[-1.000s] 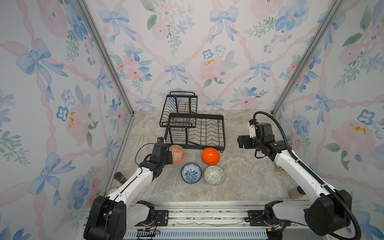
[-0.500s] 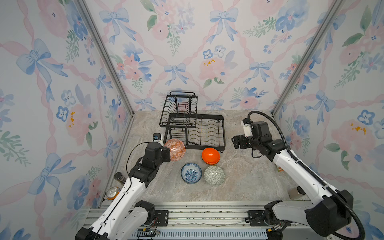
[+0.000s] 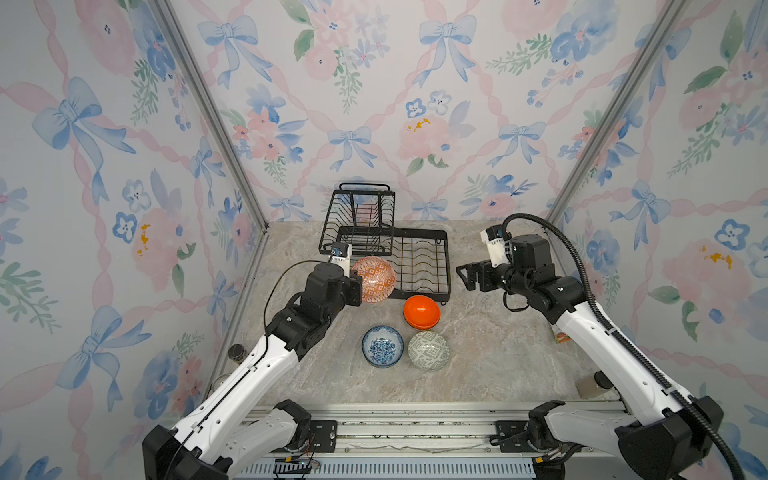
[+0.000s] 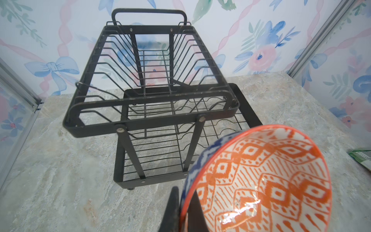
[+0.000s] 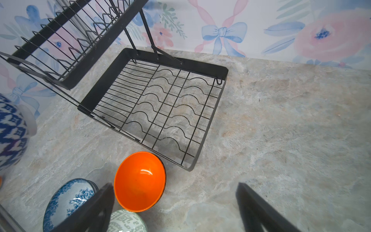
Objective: Load the bowls into the dish rack
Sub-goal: 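Carry the bowl toward the right gripper while the right gripper approaches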
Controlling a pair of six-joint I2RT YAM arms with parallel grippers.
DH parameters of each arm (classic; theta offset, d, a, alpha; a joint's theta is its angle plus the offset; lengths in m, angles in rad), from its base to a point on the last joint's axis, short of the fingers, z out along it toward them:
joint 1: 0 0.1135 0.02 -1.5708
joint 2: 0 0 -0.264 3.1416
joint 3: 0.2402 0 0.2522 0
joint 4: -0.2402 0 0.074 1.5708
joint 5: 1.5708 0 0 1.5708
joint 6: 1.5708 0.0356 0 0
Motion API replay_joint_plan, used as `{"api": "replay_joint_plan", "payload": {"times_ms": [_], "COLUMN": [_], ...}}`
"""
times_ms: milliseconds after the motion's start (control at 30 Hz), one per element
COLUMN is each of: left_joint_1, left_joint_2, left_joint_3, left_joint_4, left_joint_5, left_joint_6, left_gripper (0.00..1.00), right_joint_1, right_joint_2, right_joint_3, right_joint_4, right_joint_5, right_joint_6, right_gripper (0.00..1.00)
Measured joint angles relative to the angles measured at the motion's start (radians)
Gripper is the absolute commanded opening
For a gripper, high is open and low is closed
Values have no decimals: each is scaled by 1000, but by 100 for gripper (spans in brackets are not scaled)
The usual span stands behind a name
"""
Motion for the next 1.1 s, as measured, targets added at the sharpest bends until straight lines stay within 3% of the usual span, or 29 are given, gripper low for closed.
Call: {"api": "replay_joint_plan", "payload": {"times_ms": [233, 733, 1100], "left_joint_1": [-79, -127, -143], "left_joint_2": [146, 367, 411], "left_joint_3": [139, 301, 332], "left_joint_4": [17, 94, 109], "left_joint_5": [-14, 2, 17], "left_joint_6": [36, 78, 78], "left_gripper": [0, 0, 0], "right_joint_1": [25, 68, 84], "right_joint_2": [-4, 8, 103], "right_joint_3": [41, 60, 98], "right_joint_4": [12, 80, 98], "right_joint_5": [-29, -82, -67], "right_joint_6": [18, 63, 113], "right_gripper": [97, 100, 80]}}
